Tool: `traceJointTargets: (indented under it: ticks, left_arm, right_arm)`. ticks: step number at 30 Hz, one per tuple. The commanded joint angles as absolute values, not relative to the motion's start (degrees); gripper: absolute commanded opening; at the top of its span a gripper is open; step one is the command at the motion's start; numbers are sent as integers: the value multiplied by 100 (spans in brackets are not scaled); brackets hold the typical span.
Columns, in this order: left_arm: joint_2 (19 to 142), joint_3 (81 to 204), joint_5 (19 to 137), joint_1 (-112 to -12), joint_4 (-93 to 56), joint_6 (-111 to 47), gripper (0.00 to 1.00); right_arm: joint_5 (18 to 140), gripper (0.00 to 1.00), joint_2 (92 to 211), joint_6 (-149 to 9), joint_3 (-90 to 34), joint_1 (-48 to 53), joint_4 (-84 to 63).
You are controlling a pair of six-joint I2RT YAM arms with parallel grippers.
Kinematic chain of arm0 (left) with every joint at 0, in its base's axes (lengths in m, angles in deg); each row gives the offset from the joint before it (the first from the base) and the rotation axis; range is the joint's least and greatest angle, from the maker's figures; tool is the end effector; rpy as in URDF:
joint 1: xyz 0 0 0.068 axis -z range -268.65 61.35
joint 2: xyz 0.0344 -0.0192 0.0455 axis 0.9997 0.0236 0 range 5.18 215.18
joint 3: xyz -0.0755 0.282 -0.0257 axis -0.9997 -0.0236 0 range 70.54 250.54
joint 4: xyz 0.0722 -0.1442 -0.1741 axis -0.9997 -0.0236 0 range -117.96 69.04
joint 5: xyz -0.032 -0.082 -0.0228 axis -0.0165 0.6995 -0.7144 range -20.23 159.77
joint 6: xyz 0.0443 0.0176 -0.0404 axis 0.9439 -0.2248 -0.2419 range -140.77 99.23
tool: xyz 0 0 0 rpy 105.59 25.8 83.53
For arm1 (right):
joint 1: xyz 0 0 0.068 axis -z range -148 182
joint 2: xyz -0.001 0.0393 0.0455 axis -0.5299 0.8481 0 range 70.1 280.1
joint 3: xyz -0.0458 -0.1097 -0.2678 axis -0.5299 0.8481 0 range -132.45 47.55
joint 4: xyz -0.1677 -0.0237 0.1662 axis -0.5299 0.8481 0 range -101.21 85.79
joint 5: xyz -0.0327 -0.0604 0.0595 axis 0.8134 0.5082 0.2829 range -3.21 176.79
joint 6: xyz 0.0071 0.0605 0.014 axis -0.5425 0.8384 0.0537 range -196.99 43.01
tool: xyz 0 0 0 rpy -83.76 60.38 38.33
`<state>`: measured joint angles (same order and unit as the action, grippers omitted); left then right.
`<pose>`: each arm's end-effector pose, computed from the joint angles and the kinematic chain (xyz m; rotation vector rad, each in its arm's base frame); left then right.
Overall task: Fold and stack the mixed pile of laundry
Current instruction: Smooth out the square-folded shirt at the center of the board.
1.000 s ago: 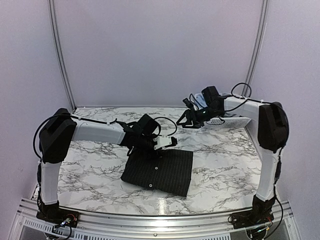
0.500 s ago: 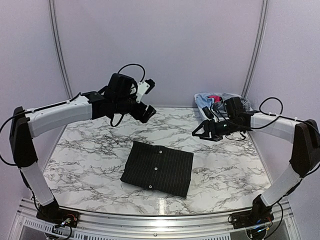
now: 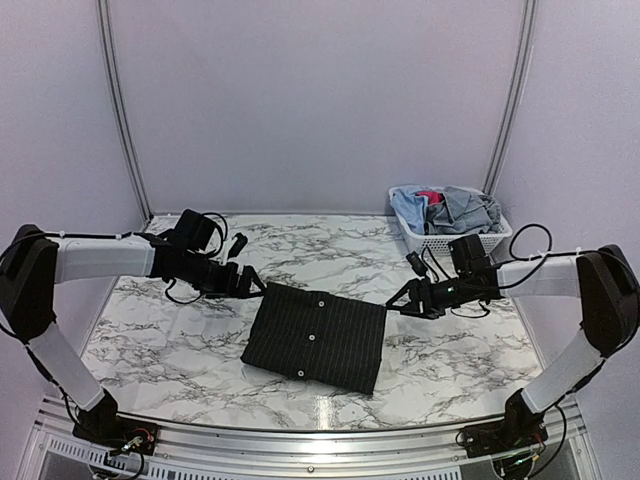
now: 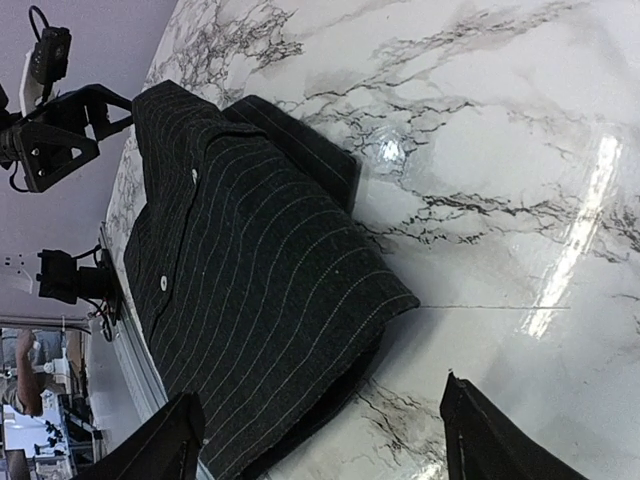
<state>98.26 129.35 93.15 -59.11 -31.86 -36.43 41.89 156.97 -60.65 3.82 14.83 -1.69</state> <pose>0.2806 -0.1807 0.2408 0.5006 2.3934 -0.8515 0.2486 0.1120 0.2062 -0.3636 2.4731 1.2204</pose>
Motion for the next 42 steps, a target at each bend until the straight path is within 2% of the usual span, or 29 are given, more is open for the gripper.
traceJointTargets:
  ticks: [1, 5, 13, 17, 26, 30, 34, 42]
  left_arm:
    - [9963, 12612, 10140, -6054, -2473, -4123, 97]
    - [10119, 12408, 10306, -6031, -2334, -4114, 92]
    - [10454, 12430, 10263, -5818, -2254, -4065, 75]
    - [10652, 12522, 10248, -5684, -2248, -4061, 62]
    - [10650, 12554, 10530, -5630, -2072, -4203, 16]
    - [10600, 12429, 10865, -5635, -1671, -4502, 0]
    - [10631, 12227, 11265, -5635, -1166, -4926, 0]
    - [11426, 12215, 10872, -5706, -981, -5372, 0]
  right_arm:
    - [3849, 77, 15999, -6047, 488, 1521, -1006]
    - [3752, 77, 16221, -6037, 530, 1425, -1278]
    - [3850, 75, 16718, -6073, 384, 1231, -1418]
    - [3851, 72, 16841, -6061, 244, 1090, -1479]
    - [3722, 43, 16406, -5924, -148, 907, -1185]
    - [3713, 17, 16140, -5927, -347, 897, -700]
    - [3892, 0, 15892, -5975, -534, 888, -145]
    - [4818, 0, 16075, -6029, -437, 892, 372]
